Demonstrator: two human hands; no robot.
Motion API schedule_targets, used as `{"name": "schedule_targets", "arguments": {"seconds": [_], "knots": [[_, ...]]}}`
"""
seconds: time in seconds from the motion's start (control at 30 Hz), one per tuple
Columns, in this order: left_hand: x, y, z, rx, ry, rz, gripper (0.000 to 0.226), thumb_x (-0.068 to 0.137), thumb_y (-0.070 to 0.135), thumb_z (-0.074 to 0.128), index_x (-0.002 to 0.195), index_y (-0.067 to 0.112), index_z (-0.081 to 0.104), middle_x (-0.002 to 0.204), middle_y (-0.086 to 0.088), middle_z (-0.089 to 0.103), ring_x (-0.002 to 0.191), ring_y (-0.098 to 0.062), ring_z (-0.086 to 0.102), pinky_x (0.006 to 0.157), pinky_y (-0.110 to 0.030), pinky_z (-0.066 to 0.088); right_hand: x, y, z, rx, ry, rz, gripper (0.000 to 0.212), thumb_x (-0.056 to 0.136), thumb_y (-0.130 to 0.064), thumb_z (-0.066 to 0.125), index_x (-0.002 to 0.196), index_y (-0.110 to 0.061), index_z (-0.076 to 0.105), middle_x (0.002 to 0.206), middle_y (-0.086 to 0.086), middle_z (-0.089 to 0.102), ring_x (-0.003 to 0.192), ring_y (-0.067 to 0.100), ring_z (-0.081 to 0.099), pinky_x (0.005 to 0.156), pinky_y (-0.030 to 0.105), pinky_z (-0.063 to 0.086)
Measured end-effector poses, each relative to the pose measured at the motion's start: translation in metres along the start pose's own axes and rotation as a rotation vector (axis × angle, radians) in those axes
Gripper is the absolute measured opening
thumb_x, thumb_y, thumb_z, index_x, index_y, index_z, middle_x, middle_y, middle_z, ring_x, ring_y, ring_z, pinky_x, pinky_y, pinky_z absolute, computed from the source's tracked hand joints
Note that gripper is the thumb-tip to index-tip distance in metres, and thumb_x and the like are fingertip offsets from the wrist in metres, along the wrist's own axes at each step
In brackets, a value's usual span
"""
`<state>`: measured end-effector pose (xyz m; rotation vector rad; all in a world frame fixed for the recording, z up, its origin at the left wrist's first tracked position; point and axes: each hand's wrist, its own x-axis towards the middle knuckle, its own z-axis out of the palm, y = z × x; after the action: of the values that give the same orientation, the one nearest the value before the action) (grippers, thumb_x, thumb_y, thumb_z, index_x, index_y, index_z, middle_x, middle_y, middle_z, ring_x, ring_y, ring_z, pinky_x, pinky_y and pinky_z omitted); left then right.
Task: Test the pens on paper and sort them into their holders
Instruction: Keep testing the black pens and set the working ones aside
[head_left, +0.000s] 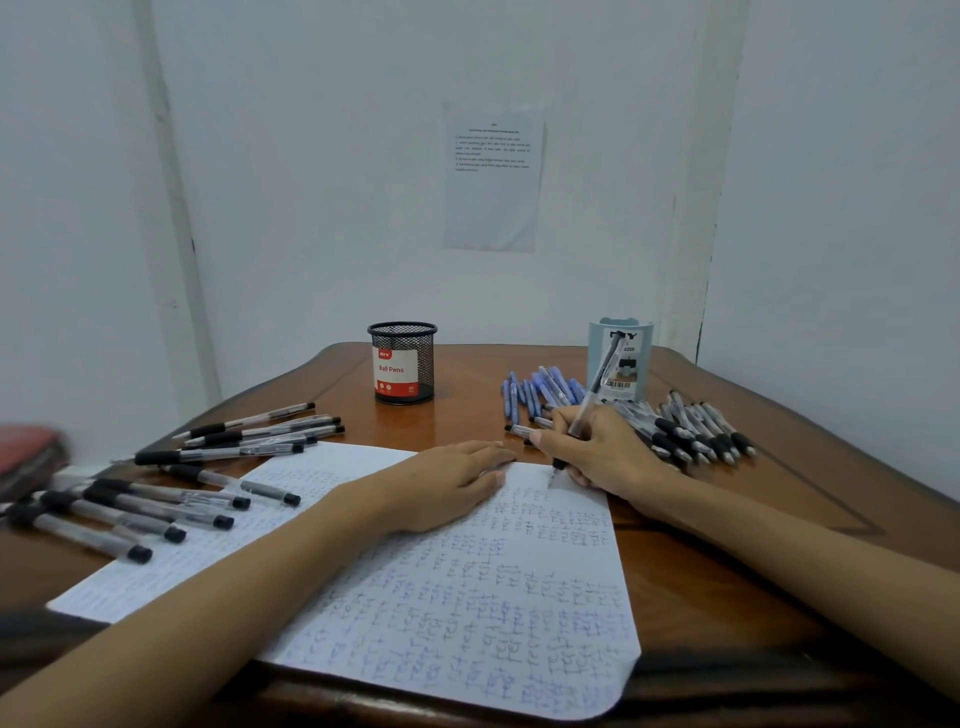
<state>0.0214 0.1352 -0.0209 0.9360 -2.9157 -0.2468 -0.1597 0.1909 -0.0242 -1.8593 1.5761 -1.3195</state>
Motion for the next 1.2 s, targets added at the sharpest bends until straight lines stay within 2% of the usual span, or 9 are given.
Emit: {"name": "schedule_targets", "arguments": {"seconds": [0.1,0.2,0.27,0.33,0.47,0.53,0.67,1.0,1.2], "knots": [[-0.001,0.000,0.000,0.002,0.013,0.015,0.047,0.102,0.036,0.023,0.147,0.024,0.023,0.154,0.007,0.022,0.138,-0.008,0.023,0.106,-0.018,0.015,-0.002,-0.004,-0.001,0.157,0.028,0.018,0.040,0.084,-0.036,0.063,0.057,-0.012,0.045,0.042,-0.001,0.043,0.032,0.005,0.035,0.036,0.015,0.032],[-0.002,-0.001,0.000,-0.005,0.004,0.021,0.047,0.102,0.036,0.023,0.148,0.026,0.021,0.154,0.008,0.021,0.139,-0.007,0.021,0.106,-0.017,0.014,-0.001,-0.010,-0.007,0.239,0.130,0.077,0.054,0.087,-0.051,0.040,0.053,-0.010,0.048,0.039,-0.008,0.044,0.034,0.003,0.036,0.044,0.015,0.035],[-0.002,-0.001,0.000,-0.011,-0.001,0.019,0.047,0.102,0.036,0.023,0.148,0.027,0.020,0.155,0.008,0.020,0.140,-0.007,0.020,0.106,-0.018,0.013,0.001,-0.010,-0.013,0.191,0.217,0.115,0.064,0.097,-0.047,0.025,0.049,-0.010,0.046,0.040,-0.008,0.044,0.041,0.003,0.040,0.055,0.018,0.037],[-0.001,-0.001,0.000,-0.014,-0.004,0.017,0.047,0.102,0.036,0.023,0.148,0.027,0.020,0.155,0.008,0.020,0.140,-0.008,0.020,0.107,-0.019,0.013,0.002,-0.008,-0.018,0.165,0.262,0.142,0.059,0.100,-0.035,0.029,0.052,-0.010,0.051,0.050,-0.003,0.047,0.052,0.007,0.043,0.060,0.021,0.036],[-0.002,0.000,0.000,-0.011,-0.001,0.016,0.046,0.102,0.036,0.022,0.148,0.027,0.020,0.155,0.008,0.020,0.140,-0.008,0.020,0.107,-0.019,0.013,0.003,-0.008,-0.020,0.254,0.252,0.181,0.017,0.097,-0.006,0.042,0.088,-0.012,0.055,0.056,0.001,0.039,0.037,0.001,0.037,0.039,0.012,0.031],[-0.002,0.000,-0.001,-0.013,0.002,0.017,0.046,0.102,0.036,0.022,0.148,0.027,0.020,0.155,0.008,0.020,0.139,-0.008,0.020,0.108,-0.020,0.014,0.003,-0.007,-0.019,0.311,0.216,0.152,0.010,0.099,-0.015,0.042,0.098,-0.010,0.052,0.053,0.000,0.035,0.033,0.002,0.032,0.035,0.013,0.028],[-0.002,0.000,-0.001,-0.012,-0.001,0.016,0.046,0.102,0.036,0.022,0.148,0.027,0.020,0.155,0.007,0.020,0.140,-0.009,0.020,0.110,-0.022,0.014,0.001,-0.007,-0.018,0.341,0.169,0.133,0.035,0.099,-0.036,0.034,0.100,-0.008,0.055,0.045,-0.004,0.035,0.033,0.006,0.030,0.031,0.016,0.028],[-0.003,0.000,-0.001,-0.015,0.003,0.016,0.046,0.102,0.035,0.023,0.147,0.026,0.021,0.155,0.007,0.020,0.140,-0.008,0.020,0.110,-0.021,0.013,-0.005,-0.012,-0.010,0.207,-0.071,0.134,0.039,0.102,-0.031,0.028,0.106,-0.007,0.058,0.045,-0.003,0.033,0.032,0.005,0.027,0.031,0.016,0.025],[-0.003,0.000,-0.002,-0.009,0.011,0.024,0.046,0.102,0.034,0.023,0.148,0.025,0.021,0.155,0.007,0.020,0.140,-0.007,0.020,0.109,-0.019,0.013,0.016,-0.015,-0.031,0.167,0.095,0.247,0.024,0.095,-0.003,0.039,0.112,-0.003,0.056,0.069,0.014,0.050,0.040,0.002,0.038,0.038,0.013,0.031]]}}
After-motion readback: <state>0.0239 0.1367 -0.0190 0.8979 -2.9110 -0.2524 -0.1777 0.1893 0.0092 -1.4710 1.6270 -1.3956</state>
